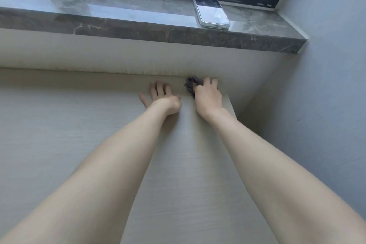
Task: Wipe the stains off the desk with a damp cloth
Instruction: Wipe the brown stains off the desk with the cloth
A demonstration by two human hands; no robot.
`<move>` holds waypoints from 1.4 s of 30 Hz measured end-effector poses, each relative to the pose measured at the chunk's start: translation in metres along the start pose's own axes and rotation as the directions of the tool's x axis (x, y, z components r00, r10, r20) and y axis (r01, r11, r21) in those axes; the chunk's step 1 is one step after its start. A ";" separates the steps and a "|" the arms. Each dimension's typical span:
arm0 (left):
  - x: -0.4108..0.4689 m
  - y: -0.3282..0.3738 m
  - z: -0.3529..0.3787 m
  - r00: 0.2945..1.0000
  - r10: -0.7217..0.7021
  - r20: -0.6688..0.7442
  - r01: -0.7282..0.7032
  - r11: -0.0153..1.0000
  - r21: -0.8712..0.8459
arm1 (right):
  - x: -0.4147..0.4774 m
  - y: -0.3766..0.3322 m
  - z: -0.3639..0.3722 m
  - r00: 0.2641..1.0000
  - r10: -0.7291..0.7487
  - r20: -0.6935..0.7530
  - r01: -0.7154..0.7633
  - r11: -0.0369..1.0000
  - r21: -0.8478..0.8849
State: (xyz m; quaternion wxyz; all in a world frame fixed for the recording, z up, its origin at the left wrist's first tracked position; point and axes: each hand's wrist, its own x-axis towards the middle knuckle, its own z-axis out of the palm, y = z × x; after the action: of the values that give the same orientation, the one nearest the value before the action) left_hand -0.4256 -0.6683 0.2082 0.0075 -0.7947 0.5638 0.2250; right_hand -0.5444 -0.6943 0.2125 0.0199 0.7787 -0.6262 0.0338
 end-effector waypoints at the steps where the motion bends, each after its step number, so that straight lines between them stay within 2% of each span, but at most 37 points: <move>1: 0.001 0.000 0.000 1.000 0.002 0.005 -0.002 1.000 -0.008 | -0.003 0.004 0.001 0.998 -0.067 0.001 0.067 0.998 0.003; 3: 0.000 0.000 0.000 1.000 0.004 0.008 -0.004 1.000 -0.015 | -0.003 0.024 -0.001 0.988 -0.151 0.011 0.151 0.988 0.005; 8: -0.001 0.000 -0.001 1.000 -0.001 0.019 0.002 0.999 -0.035 | 0.012 0.031 -0.002 0.992 0.119 0.041 -0.121 0.991 0.061; 13: -0.002 0.002 -0.003 0.999 -0.008 0.040 0.010 0.999 -0.045 | 0.009 0.052 -0.005 0.998 -0.032 0.052 0.031 0.999 0.025; 17: -0.003 0.002 -0.004 0.999 -0.006 0.046 0.009 0.998 -0.069 | 0.017 0.064 -0.010 0.995 0.084 0.053 -0.090 0.987 0.132; 20: 0.002 0.001 -0.006 1.000 0.023 0.018 -0.023 1.000 0.004 | 0.005 0.065 -0.014 0.997 0.026 0.074 -0.040 0.981 0.190; 23: 0.002 0.000 -0.004 0.999 0.006 0.034 -0.007 1.000 0.013 | -0.010 0.075 -0.010 0.995 -0.064 0.072 0.051 0.984 0.172; 27: -0.002 0.002 -0.004 0.998 -0.032 0.060 0.030 0.999 0.046 | -0.003 0.068 -0.020 0.992 0.079 0.098 -0.096 0.979 0.178; 29: -0.002 0.000 -0.008 0.996 -0.039 0.076 0.035 0.998 0.043 | -0.014 0.061 -0.023 0.994 0.049 0.099 -0.065 0.984 0.163; 33: -0.003 0.003 -0.007 0.997 -0.032 0.074 0.030 0.999 0.024 | -0.070 0.078 -0.023 0.983 -0.134 0.125 0.111 0.979 0.171; 36: -0.004 0.001 -0.005 0.999 -0.012 0.037 0.012 1.000 0.008 | -0.073 0.099 -0.024 0.987 -0.050 0.153 0.011 0.969 0.246; 37: -0.003 0.001 -0.005 0.999 -0.009 0.035 0.009 1.000 0.014 | -0.072 0.099 -0.023 0.989 -0.009 0.150 -0.029 0.969 0.246; 39: -0.001 -0.002 -0.005 0.999 -0.014 0.040 0.012 0.999 0.033 | -0.075 0.083 -0.019 0.994 0.002 0.110 -0.017 0.990 0.138; 42: 0.001 -0.001 -0.005 1.000 0.004 0.026 -0.005 1.000 0.009 | -0.098 0.062 -0.018 0.984 -0.127 0.128 0.115 0.988 0.099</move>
State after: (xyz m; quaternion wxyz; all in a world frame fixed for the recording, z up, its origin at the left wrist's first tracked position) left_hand -0.4225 -0.6696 0.2123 0.0180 -0.7903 0.5664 0.2329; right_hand -0.6263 -0.6113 0.2221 -0.0559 0.8160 -0.5753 0.0089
